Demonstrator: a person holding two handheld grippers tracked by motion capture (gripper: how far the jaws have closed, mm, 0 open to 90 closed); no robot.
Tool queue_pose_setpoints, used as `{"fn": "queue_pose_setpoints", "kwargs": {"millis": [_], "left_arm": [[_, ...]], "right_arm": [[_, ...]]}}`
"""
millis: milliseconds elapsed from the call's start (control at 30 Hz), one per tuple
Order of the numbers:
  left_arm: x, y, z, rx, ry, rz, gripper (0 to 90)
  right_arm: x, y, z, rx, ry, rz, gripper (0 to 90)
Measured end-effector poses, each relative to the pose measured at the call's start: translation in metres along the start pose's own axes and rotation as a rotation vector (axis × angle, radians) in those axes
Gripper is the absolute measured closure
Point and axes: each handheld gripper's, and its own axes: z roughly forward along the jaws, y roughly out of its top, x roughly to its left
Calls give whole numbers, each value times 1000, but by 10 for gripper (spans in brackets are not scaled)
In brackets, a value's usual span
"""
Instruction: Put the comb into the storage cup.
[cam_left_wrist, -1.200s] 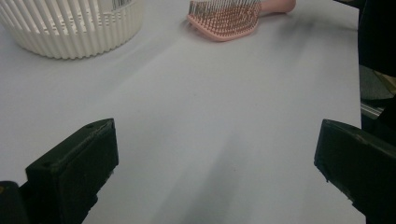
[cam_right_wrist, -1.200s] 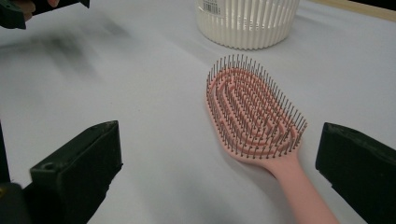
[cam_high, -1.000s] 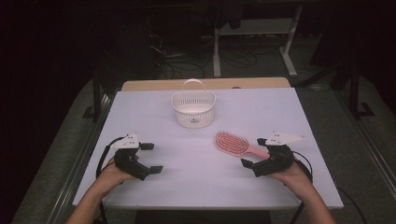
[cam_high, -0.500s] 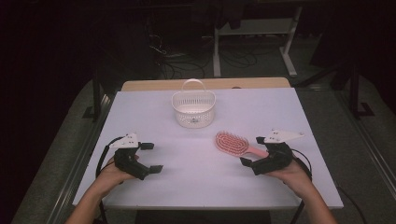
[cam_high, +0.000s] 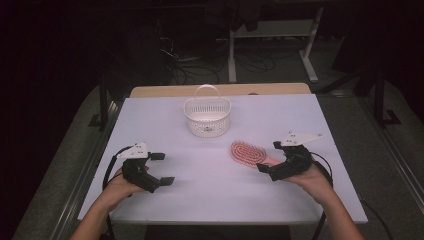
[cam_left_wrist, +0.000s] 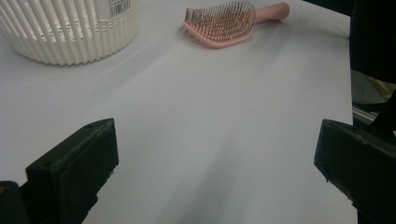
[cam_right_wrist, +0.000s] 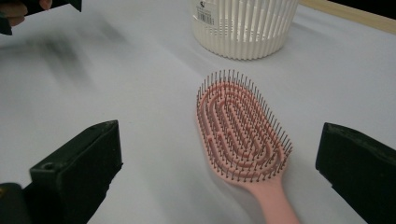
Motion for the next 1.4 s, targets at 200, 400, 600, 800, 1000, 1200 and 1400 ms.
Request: {"fn": "queue_pose_setpoints", "kwargs": {"millis": [200, 400, 600, 800, 1000, 1200, 1400], "left_arm": [[1, 1, 1, -2, -3, 2, 0], [0, 1, 0, -1, -3, 3, 0], [-1, 0, 0, 0, -3, 2, 0], [-1, 0, 0, 2, -2, 4, 0], [-1, 0, -1, 2, -1, 6, 0], [-1, 0, -1, 0, -2, 4, 0], [-1, 0, -1, 0, -3, 5, 0]], "right_arm": [[-7, 2, 3, 18, -10, 10, 0], [-16, 3, 5, 52, -18, 16, 18], [-26, 3, 6, 73, -24, 18, 61], [-32, 1, 3, 82, -23, 26, 117], [-38, -1, -1, 80, -31, 33, 147], [-42, -4, -4, 92, -38, 35, 209], [-47, -6, -7, 104, -29, 46, 287]]}}
